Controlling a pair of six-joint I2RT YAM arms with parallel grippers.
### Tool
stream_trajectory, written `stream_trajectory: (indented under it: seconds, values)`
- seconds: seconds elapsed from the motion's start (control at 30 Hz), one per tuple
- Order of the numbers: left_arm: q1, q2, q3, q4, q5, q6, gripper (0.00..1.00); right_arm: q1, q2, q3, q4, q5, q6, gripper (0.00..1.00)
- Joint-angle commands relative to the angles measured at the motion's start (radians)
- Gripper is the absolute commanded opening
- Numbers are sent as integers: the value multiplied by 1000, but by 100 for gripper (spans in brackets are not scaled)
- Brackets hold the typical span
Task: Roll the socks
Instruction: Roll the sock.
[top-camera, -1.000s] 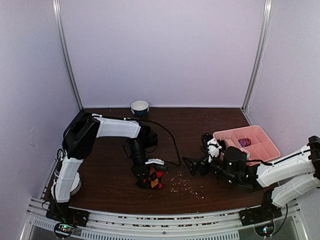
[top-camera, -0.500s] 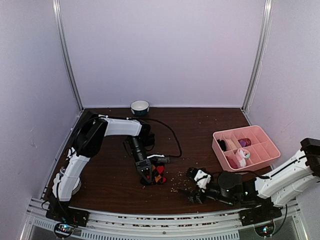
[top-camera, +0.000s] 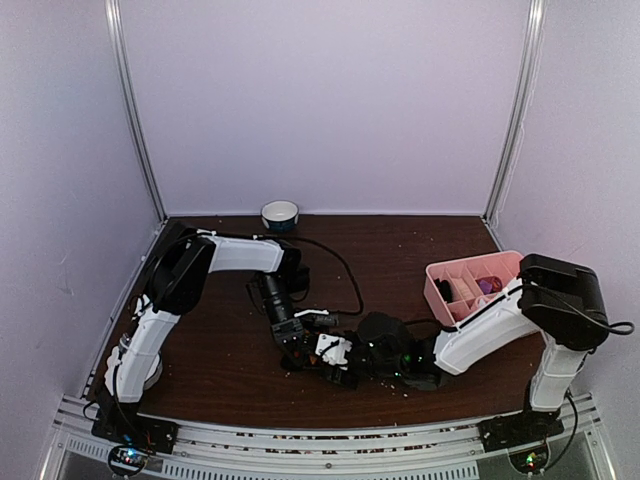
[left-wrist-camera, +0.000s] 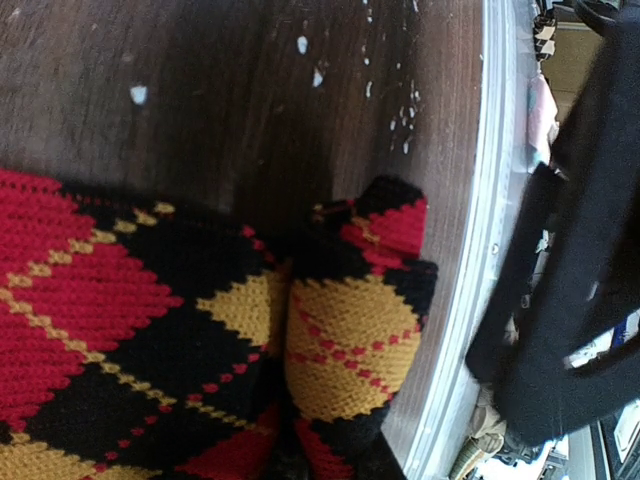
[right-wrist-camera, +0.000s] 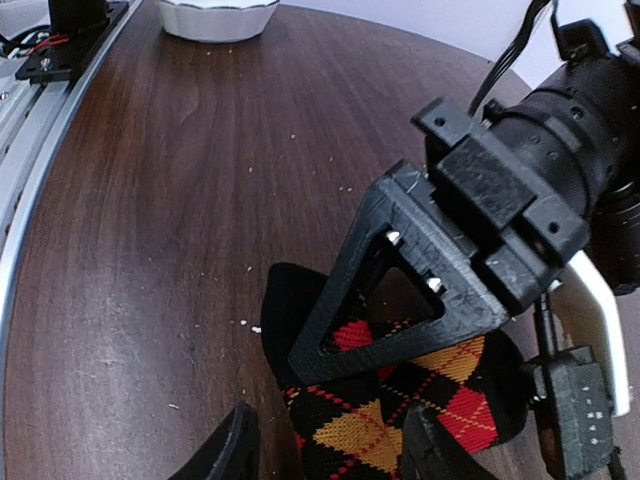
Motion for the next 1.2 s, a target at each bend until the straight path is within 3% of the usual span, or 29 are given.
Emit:
stream_trajectory:
  seconds: [0.0, 0.1, 0.23, 0.37, 0.43, 0.6, 0.8, 1.03, 1.17]
  values:
    - [2, 2, -23, 43, -86, 17, 13, -32, 64, 52, -63, -107, -44, 47]
    - [2, 1, -29, 42, -93, 23, 14, -51, 105, 70, -77, -128, -42, 41]
    - [1, -4, -29, 52, -112, 25, 17, -61, 129, 73, -83, -143, -36, 19]
    - [2, -78, -78, 141, -159, 24, 32, -69, 126, 60, -84, -161, -2, 4]
    - [2, -163, -148, 246, -204, 16, 44, -76, 126, 56, -95, -181, 26, 0]
    - [2, -380, -343, 494, -275, 36, 57, -125, 157, 75, -161, -263, 143, 0]
    - [2, -577, -547, 731, -375, 65, 61, -201, 214, 140, -272, -400, 305, 0]
    - [-13, -752, -724, 851, -281, 189, 62, -234, 281, 221, -397, -432, 442, 0]
    - [-65, -754, -745, 845, -314, 227, 62, -254, 312, 228, -384, -458, 525, 0]
